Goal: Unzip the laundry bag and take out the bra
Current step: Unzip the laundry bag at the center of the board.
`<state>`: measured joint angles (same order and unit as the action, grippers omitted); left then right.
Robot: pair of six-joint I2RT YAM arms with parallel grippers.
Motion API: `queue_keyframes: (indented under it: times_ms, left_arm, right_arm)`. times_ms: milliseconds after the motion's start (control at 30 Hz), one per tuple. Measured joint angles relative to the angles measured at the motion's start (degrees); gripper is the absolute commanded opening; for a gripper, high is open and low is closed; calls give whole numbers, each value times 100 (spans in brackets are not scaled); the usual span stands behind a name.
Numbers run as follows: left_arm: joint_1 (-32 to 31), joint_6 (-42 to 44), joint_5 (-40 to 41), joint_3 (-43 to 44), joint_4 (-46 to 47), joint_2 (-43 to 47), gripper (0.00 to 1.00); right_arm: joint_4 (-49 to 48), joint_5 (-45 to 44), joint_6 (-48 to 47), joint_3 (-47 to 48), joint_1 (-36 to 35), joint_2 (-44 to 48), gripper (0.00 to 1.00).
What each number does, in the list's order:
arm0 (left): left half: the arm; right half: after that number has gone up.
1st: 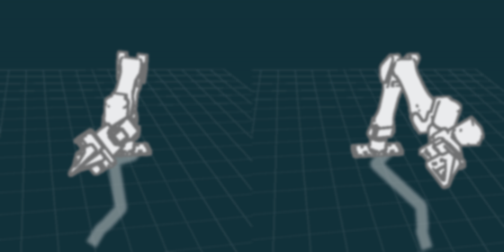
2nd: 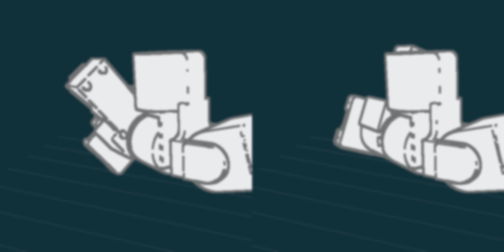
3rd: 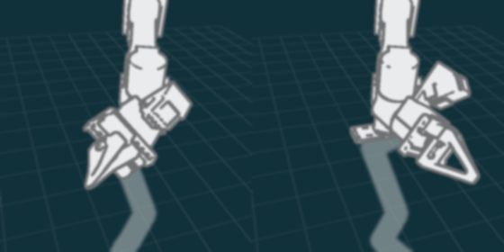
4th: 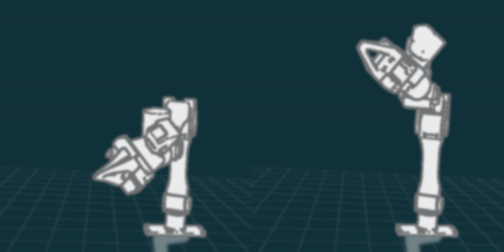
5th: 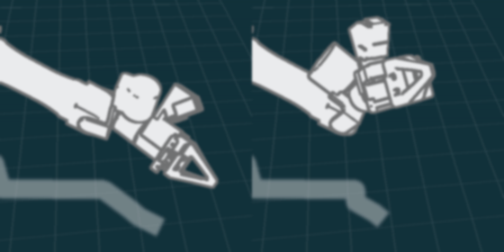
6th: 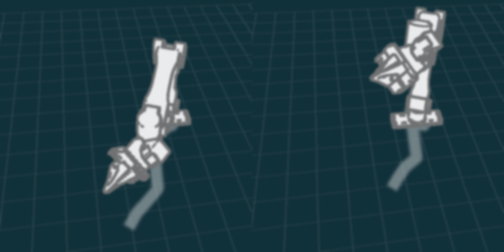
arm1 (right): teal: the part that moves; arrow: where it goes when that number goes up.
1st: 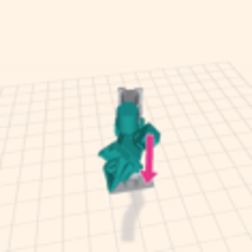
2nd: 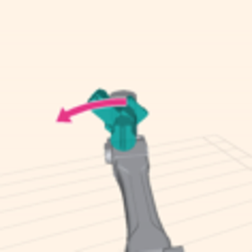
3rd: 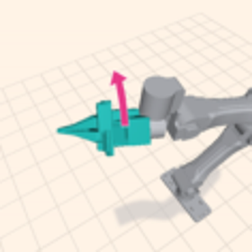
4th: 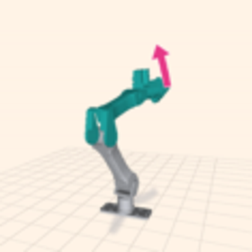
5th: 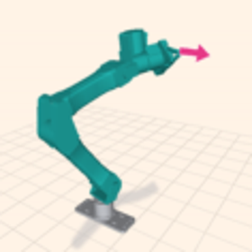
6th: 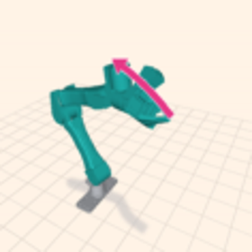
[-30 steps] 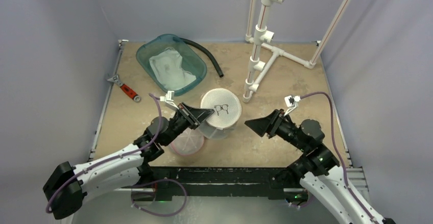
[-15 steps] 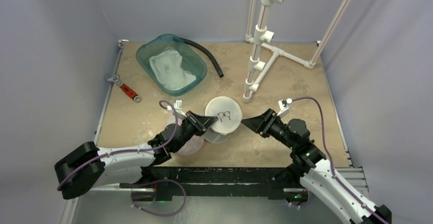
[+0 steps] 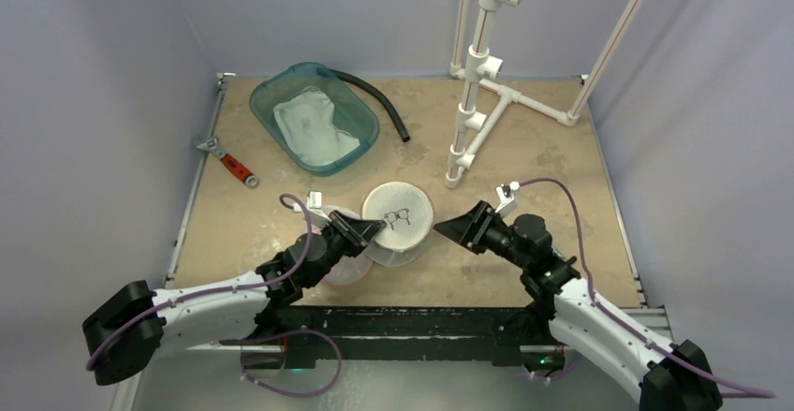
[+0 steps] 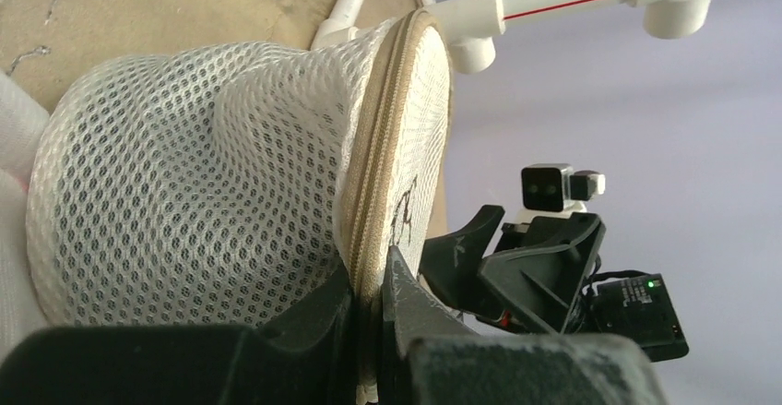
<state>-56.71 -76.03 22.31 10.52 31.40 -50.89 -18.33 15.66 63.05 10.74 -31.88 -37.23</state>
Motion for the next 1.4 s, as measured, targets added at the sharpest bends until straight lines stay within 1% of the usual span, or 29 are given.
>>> queue_keyframes:
  times_ms: [167, 300, 567, 667, 700, 733, 767, 800, 867, 900, 933, 1000, 1067, 1167, 1233, 1300, 1400]
  left_arm:
    - [0, -114, -118, 26, -192, -125, 9]
    - [0, -170, -223, 26, -192, -192, 8]
    - [0, -240, -264, 55, -203, -181, 8]
    - [0, -238, -262, 101, -232, -181, 13]
    - [0, -240, -262, 116, -254, -175, 18]
    - [0, -236, -262, 125, -273, -160, 27]
    - [0, -234, -262, 127, -295, -138, 40]
    - [0, -223, -260, 127, -330, -114, 51]
    - [0, -236, -264, 127, -420, -39, 67]
    - [-2, -251, -267, 129, -492, 20, 79]
    - [-2, -264, -273, 136, -592, 87, 86]
    - [-2, -291, -284, 149, -820, 260, 91]
    - [-2, -382, -306, 157, -1123, 549, 91]
    - [0, -492, -382, 157, -1451, 1012, 87]
    - [0, -570, -498, 157, -1480, 1163, 83]
    - [0, -623, -667, 192, -1495, 1117, 79]
    - [-2, -658, -984, 437, -1572, 654, 75]
  right_arm:
    - [-603, 66, 0, 57, -55, -538, 58]
    - [-848, 79, -2, 170, -164, -1108, 54]
    - [-1244, 92, 46, 223, -273, -1473, 35]
    - [-1440, 166, 122, 245, -289, -1611, 23]
    - [-1484, 192, 155, 245, -299, -1635, 17]
    - [-1515, 205, 186, 245, -306, -1639, 9]
    - [-1534, 214, 210, 245, -310, -1635, 5]
    - [-1550, 232, 236, 249, -310, -1624, 0]
    - [-1534, 284, 275, 258, -317, -1556, 0]
    - [-1502, 304, 282, 264, -319, -1506, 0]
    - [-1432, 310, 284, 289, -328, -1419, 0]
    - [-1207, 308, 275, 363, -337, -1158, 0]
    - [-911, 289, 273, 457, -337, -835, 0]
    - [-520, 203, 306, 555, -337, -439, 0]
    - [-273, 133, 372, 568, -337, -225, 0]
    - [-26, 20, 452, 573, -337, -85, 0]
    - [243, -151, 557, 616, -337, -13, 0]
